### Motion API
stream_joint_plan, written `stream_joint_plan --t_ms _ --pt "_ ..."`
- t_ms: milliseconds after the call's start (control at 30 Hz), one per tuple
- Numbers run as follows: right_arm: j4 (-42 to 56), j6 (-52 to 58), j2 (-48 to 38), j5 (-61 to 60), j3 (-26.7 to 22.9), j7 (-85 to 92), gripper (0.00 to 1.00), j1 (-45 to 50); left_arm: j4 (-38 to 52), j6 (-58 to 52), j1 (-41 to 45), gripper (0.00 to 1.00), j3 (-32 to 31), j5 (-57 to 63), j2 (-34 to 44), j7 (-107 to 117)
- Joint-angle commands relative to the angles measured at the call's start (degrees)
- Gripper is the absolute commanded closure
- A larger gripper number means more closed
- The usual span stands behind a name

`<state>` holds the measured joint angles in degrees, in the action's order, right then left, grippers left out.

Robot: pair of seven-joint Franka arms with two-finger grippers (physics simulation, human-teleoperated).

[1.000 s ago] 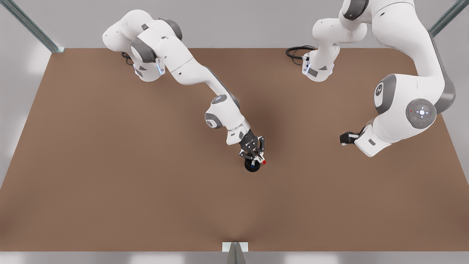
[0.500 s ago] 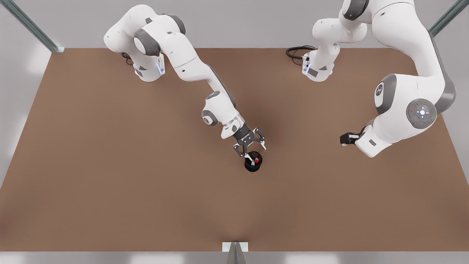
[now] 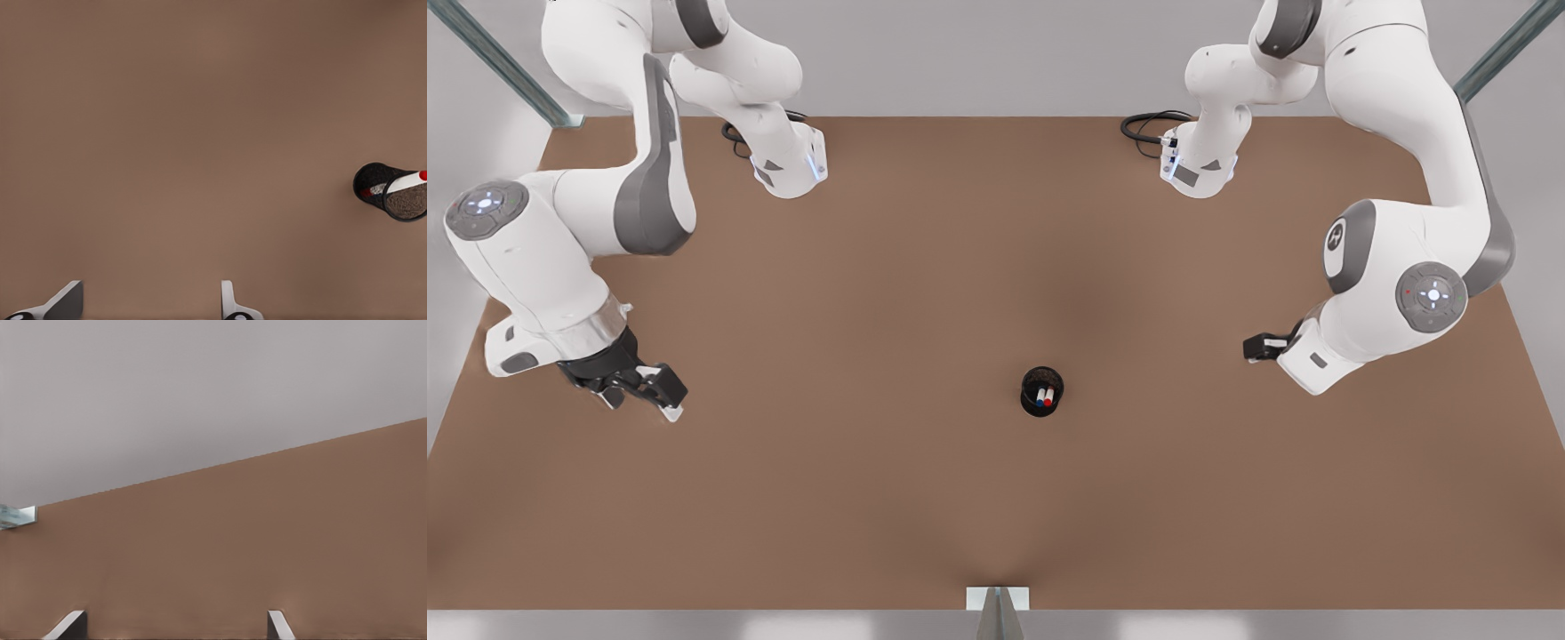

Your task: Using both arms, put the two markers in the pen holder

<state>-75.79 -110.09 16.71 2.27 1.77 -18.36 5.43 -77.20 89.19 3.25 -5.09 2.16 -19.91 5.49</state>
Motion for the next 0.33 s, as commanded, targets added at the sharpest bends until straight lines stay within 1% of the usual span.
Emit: stream_joint_plan --t_ms 0,33,300 --pt "1.08 21.5 -0.01 -0.07 3.86 13.09 0.0 -3.58 0.03 0.55 0.0 0.0 -0.01 0.03 0.05 0.31" --pt "0.91 19.13 0.43 0.55 3.85 13.17 0.0 -3.32 0.03 0.46 0.0 0.0 -0.01 0.03 0.05 0.31" --pt "2.05 18.68 0.34 0.98 4.12 11.24 0.0 -1.65 0.03 0.11 0.09 0.0 -0.1 -0.05 0.05 0.31"
